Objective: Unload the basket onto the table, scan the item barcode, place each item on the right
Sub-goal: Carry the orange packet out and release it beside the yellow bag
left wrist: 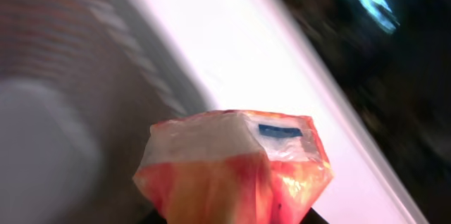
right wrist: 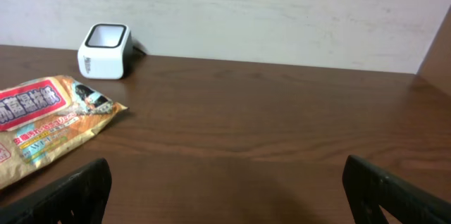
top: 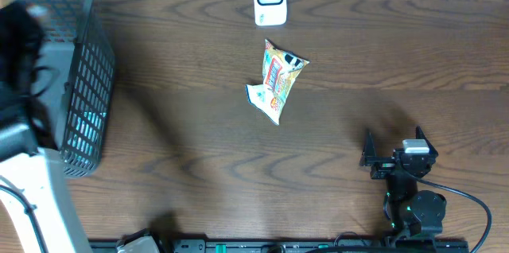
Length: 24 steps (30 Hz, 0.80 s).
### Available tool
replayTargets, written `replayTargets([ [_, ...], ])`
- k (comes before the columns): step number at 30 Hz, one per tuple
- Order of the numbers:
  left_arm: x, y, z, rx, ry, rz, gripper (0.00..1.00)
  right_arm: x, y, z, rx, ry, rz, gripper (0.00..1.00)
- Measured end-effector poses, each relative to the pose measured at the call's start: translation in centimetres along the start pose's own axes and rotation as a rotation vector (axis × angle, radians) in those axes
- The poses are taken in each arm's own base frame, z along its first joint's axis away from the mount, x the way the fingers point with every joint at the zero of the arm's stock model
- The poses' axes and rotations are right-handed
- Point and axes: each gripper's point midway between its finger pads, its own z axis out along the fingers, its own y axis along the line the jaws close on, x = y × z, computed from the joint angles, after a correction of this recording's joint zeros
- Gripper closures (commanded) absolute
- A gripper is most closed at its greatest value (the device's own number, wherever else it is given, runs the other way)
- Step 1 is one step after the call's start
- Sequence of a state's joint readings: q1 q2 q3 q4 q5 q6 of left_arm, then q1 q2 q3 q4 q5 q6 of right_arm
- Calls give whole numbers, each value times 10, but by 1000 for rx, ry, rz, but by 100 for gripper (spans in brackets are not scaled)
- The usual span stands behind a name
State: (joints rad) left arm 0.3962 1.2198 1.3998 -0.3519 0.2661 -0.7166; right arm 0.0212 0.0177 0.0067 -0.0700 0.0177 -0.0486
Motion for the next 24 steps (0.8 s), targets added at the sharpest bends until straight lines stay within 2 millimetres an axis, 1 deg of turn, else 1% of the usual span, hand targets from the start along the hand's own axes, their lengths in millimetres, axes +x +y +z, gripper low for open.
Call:
replayTargets([
  [1,16,-19,-1,54,40,39,92,0,0,0,0,0,0,1],
  [2,50,-54,-1,152,125,119,92,0,0,0,0,0,0,1],
  [4,108,-92,-1,271,256,268,92,0,0,0,-1,0,0,1],
  [6,161,-116,-3,357,372,386,92,0,0,0,0,0,0,1],
  [9,232,-133,-2,439,515,525,92,0,0,0,0,0,0,1],
  [10,267,-136,-1,464,586,576,92,0,0,0,0,0,0,1],
  [11,286,-135,1,470,627,601,92,0,0,0,0,0,0,1],
  [12,316,-133,4,477,687,635,92,0,0,0,0,0,0,1],
  [15,388,-120,11,475,828,703,92,0,0,0,0,0,0,1],
  [19,465,-104,15,462,955,725,90,0,0,0,0,0,0,1],
  [20,480,-100,15,454,980,721,88,0,0,0,0,0,0,1],
  [22,509,-90,14,437,1027,717,83,0,0,0,0,0,0,1],
  [23,522,-84,13,424,1053,715,68,0,0,0,0,0,0,1],
  [24,533,-79,12,416,1072,717,61,0,0,0,0,0,0,1],
])
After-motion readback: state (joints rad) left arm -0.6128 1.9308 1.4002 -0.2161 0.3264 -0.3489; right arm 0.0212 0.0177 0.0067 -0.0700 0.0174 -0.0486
